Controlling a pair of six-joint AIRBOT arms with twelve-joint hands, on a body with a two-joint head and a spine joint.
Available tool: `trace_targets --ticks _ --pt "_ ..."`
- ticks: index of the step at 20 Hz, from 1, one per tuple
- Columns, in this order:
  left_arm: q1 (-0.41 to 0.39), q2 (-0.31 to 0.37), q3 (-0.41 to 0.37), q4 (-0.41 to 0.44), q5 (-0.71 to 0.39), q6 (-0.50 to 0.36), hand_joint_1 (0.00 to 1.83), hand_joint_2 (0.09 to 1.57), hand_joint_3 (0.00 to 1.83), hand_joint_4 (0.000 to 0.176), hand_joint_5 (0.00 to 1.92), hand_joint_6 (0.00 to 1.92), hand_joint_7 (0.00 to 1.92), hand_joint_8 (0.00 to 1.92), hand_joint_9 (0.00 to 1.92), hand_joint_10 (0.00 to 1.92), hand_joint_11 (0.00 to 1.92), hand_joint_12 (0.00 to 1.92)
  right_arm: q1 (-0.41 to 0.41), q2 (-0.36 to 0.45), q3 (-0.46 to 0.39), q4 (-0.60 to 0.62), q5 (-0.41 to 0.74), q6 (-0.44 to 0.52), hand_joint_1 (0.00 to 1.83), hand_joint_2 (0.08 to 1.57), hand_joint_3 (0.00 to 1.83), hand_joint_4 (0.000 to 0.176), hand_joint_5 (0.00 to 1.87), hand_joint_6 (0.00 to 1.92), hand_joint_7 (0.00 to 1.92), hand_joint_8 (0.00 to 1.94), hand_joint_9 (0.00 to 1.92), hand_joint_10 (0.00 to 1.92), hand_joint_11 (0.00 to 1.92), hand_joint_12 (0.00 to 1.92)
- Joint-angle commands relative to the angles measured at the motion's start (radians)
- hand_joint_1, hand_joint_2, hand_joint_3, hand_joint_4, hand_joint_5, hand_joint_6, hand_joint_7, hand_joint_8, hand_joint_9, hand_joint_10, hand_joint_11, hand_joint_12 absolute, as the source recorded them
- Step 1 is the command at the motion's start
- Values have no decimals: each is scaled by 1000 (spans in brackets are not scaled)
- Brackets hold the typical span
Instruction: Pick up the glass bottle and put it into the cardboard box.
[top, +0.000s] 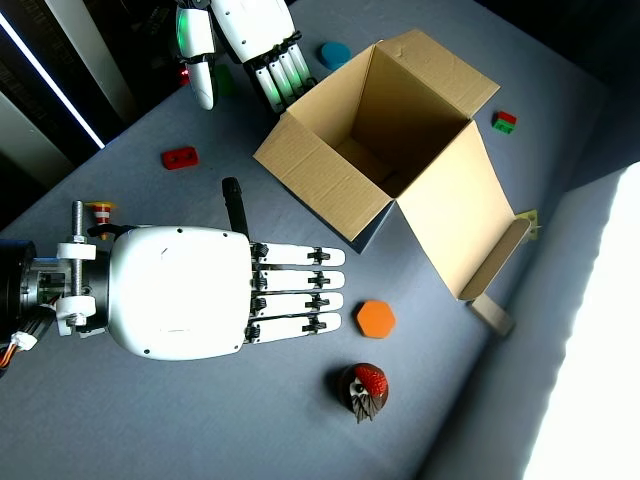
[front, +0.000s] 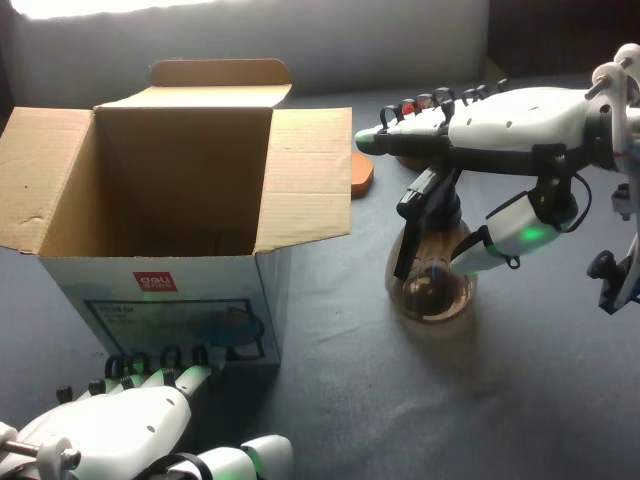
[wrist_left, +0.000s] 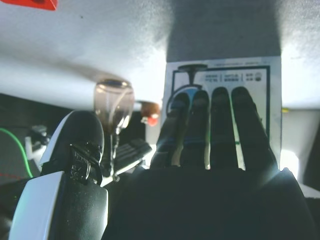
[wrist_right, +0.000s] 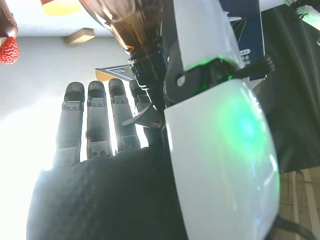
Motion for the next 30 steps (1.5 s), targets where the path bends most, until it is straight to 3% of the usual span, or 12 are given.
trace_targets --ticks 1,3,5,6,7,8,9,10,11,14,21,30 --pt "-4 8 1 65 -34 -8 0 1233 0 0 0 0 0 0 0 0 0 0 9 7 2 15 27 2 1150 992 0 0 10 3 21 4 0 0 0 0" --pt "-2 10 1 65 -31 -9 0 1231 0 0 2 1 0 0 0 0 0 0 9 7 1 14 27 1 1163 1009 0 0 119 24 166 30 111 29 0 83" --pt "1 12 1 65 -31 -19 0 1230 0 0 5 2 0 0 0 0 0 0 9 7 1 14 27 0 1196 1008 0 0 423 109 500 69 355 124 0 978" --pt "1 13 1 65 -31 -19 0 1229 0 0 7 3 0 0 0 0 0 0 9 8 1 14 27 0 1181 1023 3 0 550 161 639 111 484 195 0 1316" --pt "0 13 1 65 -31 -19 0 1227 0 0 8 3 0 0 0 0 0 0 10 8 1 14 27 0 1176 1064 11 0 635 234 774 145 537 461 34 1499" --pt "1 13 1 65 -31 -22 0 1226 0 0 8 3 0 0 0 0 0 0 13 9 1 14 27 0 1197 1092 15 0 726 319 924 219 612 736 191 1550" --pt "2 13 1 65 -31 -25 0 1225 0 0 12 4 0 0 0 0 0 0 15 10 1 14 27 0 1247 1124 3 0 785 955 1062 809 790 948 446 1551" --pt "3 13 1 65 -31 -28 0 1225 0 0 15 6 0 0 0 0 0 0 16 10 1 14 28 0 1249 1129 0 0 827 1072 1071 971 874 1034 598 1532" --pt "4 13 1 65 -31 -33 0 1225 0 0 16 6 0 0 0 0 0 0 16 11 1 14 28 0 1346 1131 3 0 828 1140 1051 984 845 1222 696 1508" --pt "4 13 0 65 -31 -35 0 1225 0 0 21 7 0 0 0 0 0 0 16 18 -2 14 37 -2 1365 1154 1 0 797 1146 999 1053 807 1381 736 1542" --pt "6 12 2 65 -32 -35 0 1224 0 0 26 7 0 0 0 0 0 0 67 106 -37 15 78 -55 1365 1151 0 0 808 1168 1015 996 804 1376 700 1533" --pt "26 12 9 134 -31 -79 0 1221 0 0 27 6 0 0 0 0 0 0 194 176 -37 46 197 9 1367 1147 0 0 818 1142 1016 978 816 1387 703 1535"
